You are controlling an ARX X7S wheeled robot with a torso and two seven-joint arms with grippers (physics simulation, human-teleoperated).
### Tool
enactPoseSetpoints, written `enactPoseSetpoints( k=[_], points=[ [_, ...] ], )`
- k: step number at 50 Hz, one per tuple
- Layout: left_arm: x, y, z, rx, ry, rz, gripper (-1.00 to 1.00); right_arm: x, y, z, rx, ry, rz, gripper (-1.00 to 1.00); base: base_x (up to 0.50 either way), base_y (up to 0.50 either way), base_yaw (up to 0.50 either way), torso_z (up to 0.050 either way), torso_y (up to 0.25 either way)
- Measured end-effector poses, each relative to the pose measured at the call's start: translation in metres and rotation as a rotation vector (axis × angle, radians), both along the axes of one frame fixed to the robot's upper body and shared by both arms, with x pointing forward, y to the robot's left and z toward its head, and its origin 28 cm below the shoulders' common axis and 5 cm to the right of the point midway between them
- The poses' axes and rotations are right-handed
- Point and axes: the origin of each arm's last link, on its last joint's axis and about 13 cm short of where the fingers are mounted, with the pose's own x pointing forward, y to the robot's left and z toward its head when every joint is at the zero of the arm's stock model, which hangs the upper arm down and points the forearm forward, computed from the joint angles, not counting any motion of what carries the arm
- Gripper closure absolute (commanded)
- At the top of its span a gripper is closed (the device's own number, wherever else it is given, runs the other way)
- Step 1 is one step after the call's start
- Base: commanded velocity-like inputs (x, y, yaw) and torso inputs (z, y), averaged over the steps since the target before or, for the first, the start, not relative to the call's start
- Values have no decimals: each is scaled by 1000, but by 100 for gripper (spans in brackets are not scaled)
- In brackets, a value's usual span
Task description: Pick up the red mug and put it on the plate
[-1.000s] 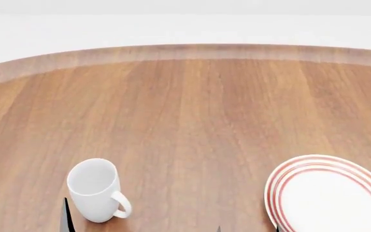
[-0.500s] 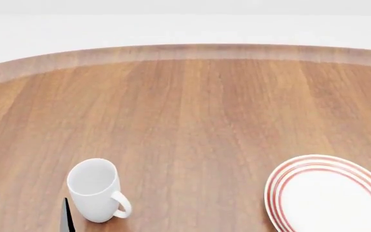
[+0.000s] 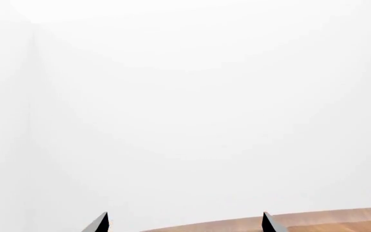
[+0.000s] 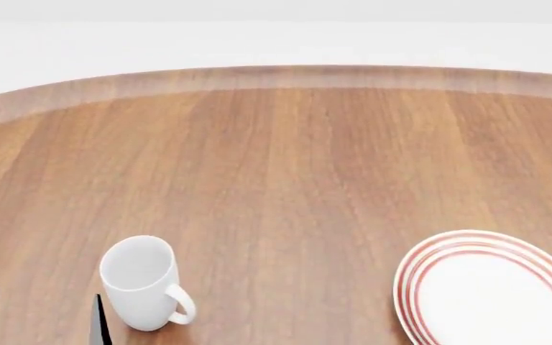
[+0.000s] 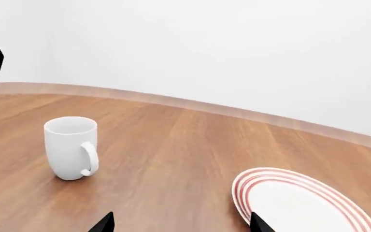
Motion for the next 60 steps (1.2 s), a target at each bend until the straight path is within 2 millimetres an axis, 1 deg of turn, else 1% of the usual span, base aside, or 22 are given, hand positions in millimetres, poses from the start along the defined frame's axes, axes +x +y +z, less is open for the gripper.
enactPoseSetpoints(
  k=[8,17,29,46,60],
  points=[
    [0,0,0,-1,-1,0,-100,-10,-2,-8,9,14,13,-100,0,0,0,0,0],
    [0,0,0,-1,-3,-2,-100,-19,-5,-21,27,41,8,-100,0,0,0,0,0],
    [0,0,0,-2,-3,-4,-100,-28,-6,-36,47,73,2,-100,0,0,0,0,0],
    [0,0,0,-3,-6,-5,-100,-32,-5,-53,63,109,4,-100,0,0,0,0,0],
    [0,0,0,-3,-9,-6,-100,-34,-3,-59,72,126,7,-100,0,0,0,0,0]
  ],
)
